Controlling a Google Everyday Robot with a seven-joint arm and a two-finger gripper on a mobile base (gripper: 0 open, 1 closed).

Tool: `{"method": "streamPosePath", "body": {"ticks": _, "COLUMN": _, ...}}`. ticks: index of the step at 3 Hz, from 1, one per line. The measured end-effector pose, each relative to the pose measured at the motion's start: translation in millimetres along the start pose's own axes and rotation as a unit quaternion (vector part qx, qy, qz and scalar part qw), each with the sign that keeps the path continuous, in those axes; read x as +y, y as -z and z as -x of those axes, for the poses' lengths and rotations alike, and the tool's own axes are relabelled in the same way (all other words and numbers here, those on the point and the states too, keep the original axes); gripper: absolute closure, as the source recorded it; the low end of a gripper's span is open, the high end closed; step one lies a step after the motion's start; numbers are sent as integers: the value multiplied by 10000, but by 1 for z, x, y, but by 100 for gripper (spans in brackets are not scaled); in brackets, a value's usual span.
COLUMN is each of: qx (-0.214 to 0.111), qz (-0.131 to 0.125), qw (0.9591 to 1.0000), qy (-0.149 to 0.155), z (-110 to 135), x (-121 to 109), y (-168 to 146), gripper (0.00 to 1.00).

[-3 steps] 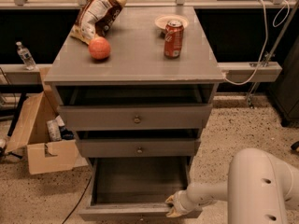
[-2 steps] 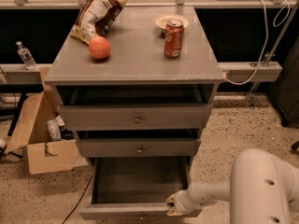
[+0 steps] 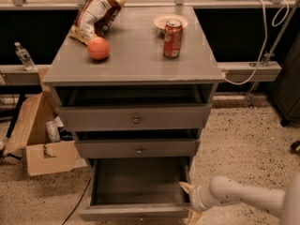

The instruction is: Open bottom drawer

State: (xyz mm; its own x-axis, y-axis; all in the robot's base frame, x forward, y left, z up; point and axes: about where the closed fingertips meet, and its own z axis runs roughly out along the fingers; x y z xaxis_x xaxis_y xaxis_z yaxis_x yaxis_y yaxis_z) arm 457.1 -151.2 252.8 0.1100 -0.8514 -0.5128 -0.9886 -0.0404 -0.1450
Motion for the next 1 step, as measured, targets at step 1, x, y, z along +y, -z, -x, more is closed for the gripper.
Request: {"method": "streamPosePath", "body": {"ticks": 1, "qx": -90, "qz": -183, "qw": 9998, "qy": -26, "z": 0, "x": -7, "y": 61, "gripper": 0}}
